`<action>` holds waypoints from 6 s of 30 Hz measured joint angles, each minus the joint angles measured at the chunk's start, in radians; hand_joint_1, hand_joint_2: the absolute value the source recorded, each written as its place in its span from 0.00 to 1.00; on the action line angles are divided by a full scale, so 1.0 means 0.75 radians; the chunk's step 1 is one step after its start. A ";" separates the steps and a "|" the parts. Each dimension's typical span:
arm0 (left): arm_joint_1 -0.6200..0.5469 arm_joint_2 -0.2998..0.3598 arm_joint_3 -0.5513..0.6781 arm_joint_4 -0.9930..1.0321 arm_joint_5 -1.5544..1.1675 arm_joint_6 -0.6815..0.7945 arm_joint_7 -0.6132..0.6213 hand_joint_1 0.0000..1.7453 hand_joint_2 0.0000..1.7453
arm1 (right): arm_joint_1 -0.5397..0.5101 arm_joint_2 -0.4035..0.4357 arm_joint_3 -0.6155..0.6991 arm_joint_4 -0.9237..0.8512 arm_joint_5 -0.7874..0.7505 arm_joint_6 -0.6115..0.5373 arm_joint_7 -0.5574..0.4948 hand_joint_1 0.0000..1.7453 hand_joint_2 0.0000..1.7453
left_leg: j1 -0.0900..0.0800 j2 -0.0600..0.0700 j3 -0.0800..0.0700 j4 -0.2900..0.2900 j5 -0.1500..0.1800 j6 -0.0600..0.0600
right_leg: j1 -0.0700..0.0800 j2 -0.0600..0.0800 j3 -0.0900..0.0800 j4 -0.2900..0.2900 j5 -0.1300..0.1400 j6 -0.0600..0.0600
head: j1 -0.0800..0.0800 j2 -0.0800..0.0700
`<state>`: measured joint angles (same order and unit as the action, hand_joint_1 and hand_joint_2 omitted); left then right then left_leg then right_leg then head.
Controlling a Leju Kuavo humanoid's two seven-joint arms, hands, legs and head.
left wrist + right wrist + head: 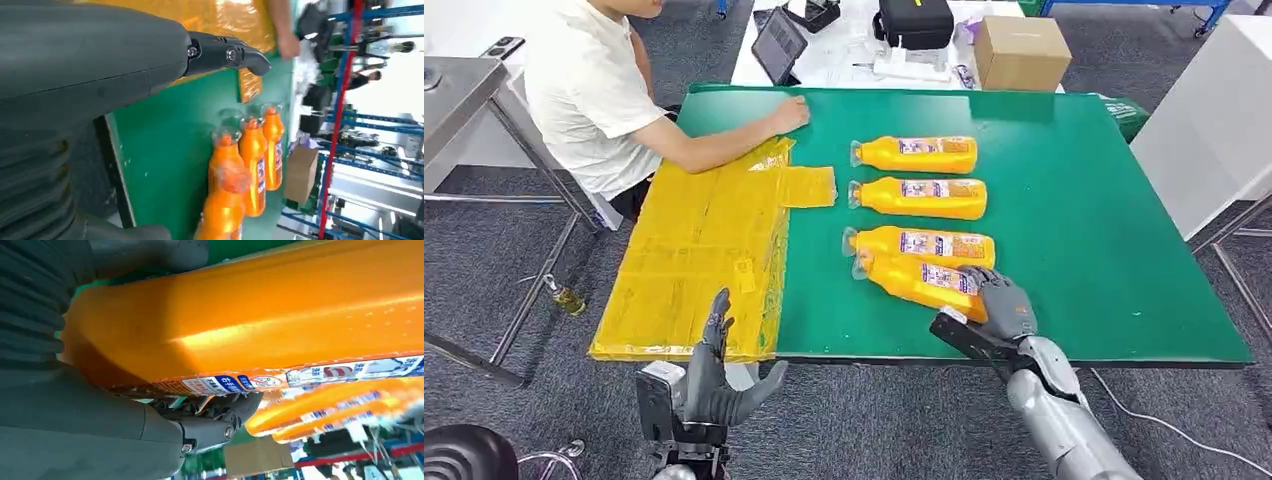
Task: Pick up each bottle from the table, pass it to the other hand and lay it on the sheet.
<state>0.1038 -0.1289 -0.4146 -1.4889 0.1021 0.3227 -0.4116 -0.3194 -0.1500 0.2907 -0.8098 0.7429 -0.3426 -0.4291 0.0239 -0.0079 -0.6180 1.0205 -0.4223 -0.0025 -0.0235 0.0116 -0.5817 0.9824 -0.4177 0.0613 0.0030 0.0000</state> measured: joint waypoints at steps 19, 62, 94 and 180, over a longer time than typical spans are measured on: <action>-0.014 0.007 -0.054 0.011 0.216 -0.071 0.043 0.00 1.00 | 0.104 0.130 -0.004 -0.217 -0.217 0.056 -0.072 0.98 1.00 | 0.000 0.004 -0.007 0.000 -0.001 -0.001 | 0.000 0.003 -0.008 0.000 -0.001 0.000 | 0.000 0.000; -0.088 0.007 -0.101 0.047 0.450 -0.249 -0.012 0.22 1.00 | 0.181 0.369 0.475 -0.204 -0.423 -0.014 -0.316 0.83 1.00 | 0.000 0.003 -0.018 0.000 0.000 -0.001 | 0.000 0.002 -0.019 0.001 -0.002 -0.001 | 0.000 0.000; -0.055 0.030 -0.069 -0.003 0.404 -0.467 -0.020 1.00 1.00 | 0.116 0.406 0.547 -0.038 -0.465 0.021 -0.315 0.00 0.00 | 0.000 0.004 -0.019 0.000 0.000 -0.001 | 0.000 0.002 -0.021 0.001 -0.002 -0.001 | 0.000 0.000; -0.717 0.185 0.072 0.985 -1.302 0.049 0.181 0.00 1.00 | 0.434 0.565 -0.041 -0.792 -0.492 -0.477 -0.358 0.00 0.00 | 0.001 0.000 -0.003 -0.001 0.002 -0.004 | 0.000 0.000 -0.005 0.004 -0.002 -0.003 | 0.000 0.000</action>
<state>-0.4342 0.0099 -0.3605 -0.7504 -0.8747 0.3597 -0.2762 0.0058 0.2735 0.2602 -1.4035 0.3742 -0.7000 -0.6977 0.0243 -0.0080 -0.6201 1.0198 -0.4210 -0.0056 -0.0233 0.0116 -0.5852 0.9855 -0.4191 0.0592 0.0030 0.0000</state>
